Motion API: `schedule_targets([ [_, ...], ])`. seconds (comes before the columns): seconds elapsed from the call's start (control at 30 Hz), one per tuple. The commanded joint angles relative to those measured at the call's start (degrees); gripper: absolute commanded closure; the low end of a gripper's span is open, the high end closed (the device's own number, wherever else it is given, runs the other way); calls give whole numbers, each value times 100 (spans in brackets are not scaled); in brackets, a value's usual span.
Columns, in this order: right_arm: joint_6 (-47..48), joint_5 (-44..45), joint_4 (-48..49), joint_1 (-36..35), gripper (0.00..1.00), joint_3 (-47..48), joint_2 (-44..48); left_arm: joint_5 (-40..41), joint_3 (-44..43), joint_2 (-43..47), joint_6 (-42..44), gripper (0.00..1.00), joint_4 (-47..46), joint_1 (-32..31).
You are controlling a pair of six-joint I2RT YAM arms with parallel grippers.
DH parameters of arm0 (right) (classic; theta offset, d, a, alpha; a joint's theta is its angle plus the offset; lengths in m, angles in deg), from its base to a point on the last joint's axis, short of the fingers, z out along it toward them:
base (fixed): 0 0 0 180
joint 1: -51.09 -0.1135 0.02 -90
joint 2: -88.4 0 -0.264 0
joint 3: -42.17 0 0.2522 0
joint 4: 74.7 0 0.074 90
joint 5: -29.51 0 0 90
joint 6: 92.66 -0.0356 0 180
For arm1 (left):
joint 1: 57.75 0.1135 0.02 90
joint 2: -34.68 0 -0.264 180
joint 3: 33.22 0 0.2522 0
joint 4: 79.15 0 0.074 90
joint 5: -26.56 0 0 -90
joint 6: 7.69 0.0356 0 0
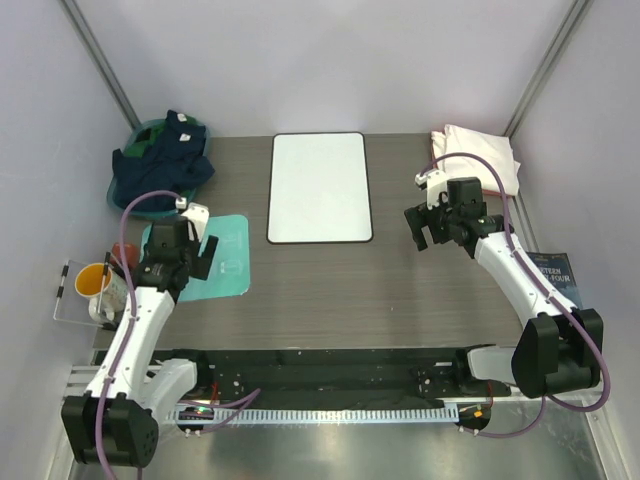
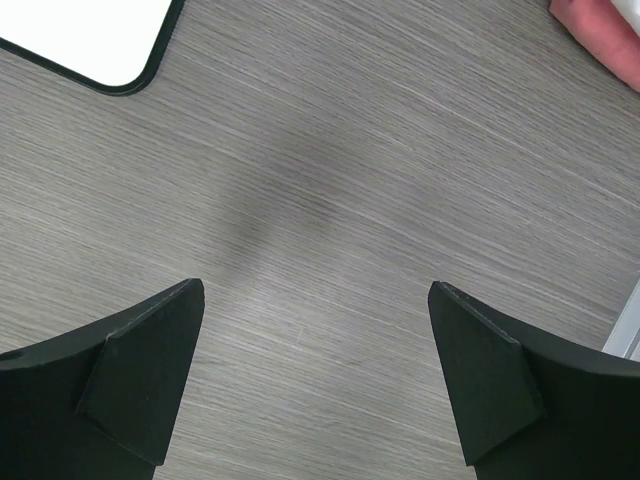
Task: Fold and stack the t-shirts
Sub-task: Grab crumpled tshirt from bin with the left arm
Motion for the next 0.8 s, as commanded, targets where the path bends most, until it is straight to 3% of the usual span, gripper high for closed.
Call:
schedule_targets([
  [0.0, 226, -36, 189, -39, 0, -5, 103, 445, -520, -313, 53, 0, -460, 0],
  [0.17, 455, -19, 189, -39, 0, 109, -99, 523, -996, -806, 1561, 0, -976, -9],
  [0.23, 525, -36, 198, -39, 0, 223, -213, 419, -1444, -1270, 1775, 0, -1031, 69],
  [0.37, 560, -72, 206, -47, 0, 443, -380, -425, -2734, -2253, 1575, 0, -750, 535],
  [0.57, 692, -45, 197, -47, 0, 672, -495, 49, -4175, -3951, 1337, 0, -856, 720],
  [0.77, 780, 7, 189, -56, 0, 724, -486, -671, -5863, -5639, 1082, 9, 260, 984],
])
